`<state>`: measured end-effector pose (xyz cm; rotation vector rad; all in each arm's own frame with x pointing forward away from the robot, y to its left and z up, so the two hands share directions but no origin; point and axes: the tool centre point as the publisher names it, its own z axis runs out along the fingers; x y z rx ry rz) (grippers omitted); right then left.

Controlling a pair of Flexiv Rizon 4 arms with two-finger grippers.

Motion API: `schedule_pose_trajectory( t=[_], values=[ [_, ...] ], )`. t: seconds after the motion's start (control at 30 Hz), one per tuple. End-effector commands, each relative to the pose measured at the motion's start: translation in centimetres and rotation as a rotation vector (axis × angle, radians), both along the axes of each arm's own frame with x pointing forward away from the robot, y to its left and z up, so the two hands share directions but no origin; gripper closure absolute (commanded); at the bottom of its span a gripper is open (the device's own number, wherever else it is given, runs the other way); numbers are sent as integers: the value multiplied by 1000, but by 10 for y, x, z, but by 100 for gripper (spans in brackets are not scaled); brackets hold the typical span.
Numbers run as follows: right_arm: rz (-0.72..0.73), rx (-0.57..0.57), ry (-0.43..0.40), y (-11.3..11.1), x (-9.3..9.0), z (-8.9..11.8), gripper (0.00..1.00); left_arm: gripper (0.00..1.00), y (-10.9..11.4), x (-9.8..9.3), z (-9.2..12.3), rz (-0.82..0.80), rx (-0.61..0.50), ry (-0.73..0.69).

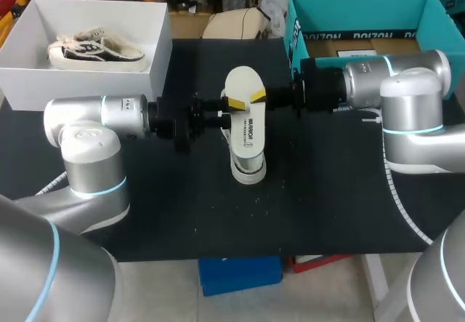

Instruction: Take the shoe out of the shoebox, open the shoe tongue, remove and reinsert the insole, then place the shoe into the shoebox

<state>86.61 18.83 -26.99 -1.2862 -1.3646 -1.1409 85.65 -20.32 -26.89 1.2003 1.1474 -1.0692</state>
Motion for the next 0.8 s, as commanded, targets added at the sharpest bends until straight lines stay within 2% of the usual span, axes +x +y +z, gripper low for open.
schedule_pose_trajectory(
  t=[0.03,0.17,0.2,0.27,0.3,0.4,0.43,0.47,0.5,0.57,0.63,0.7,0.8],
  values=[
    [-2,-1,-1,1,0,0,100,65,-6,5,0,-8,4,-6],
    [-2,-1,-1,1,0,0,100,68,-10,6,2,-20,5,-11],
    [-2,-1,-1,1,0,0,100,76,-11,7,2,-25,6,-11],
    [-2,-1,-1,1,0,0,100,97,-13,7,1,-32,6,-9],
    [-2,-1,-1,1,0,0,100,100,-14,7,0,-37,7,-6],
    [-2,-1,-1,1,0,0,100,100,-16,7,0,-49,8,-5],
    [-2,-1,-1,1,0,0,88,100,-16,7,0,-50,9,-4],
    [-34,7,1,-4,1,0,0,100,-16,7,0,-50,10,-2],
    [-57,10,8,-8,3,0,0,100,-16,7,0,-52,12,1],
    [-120,-96,17,-22,6,-2,0,100,-13,3,0,-60,31,9],
    [-164,-136,28,-39,8,-5,0,100,-9,-4,1,-76,63,16],
    [-174,-212,25,-49,7,-5,0,100,-6,-9,2,-81,93,23],
    [-204,-259,21,-63,6,-5,0,100,3,-21,4,-90,142,44]
  ],
)
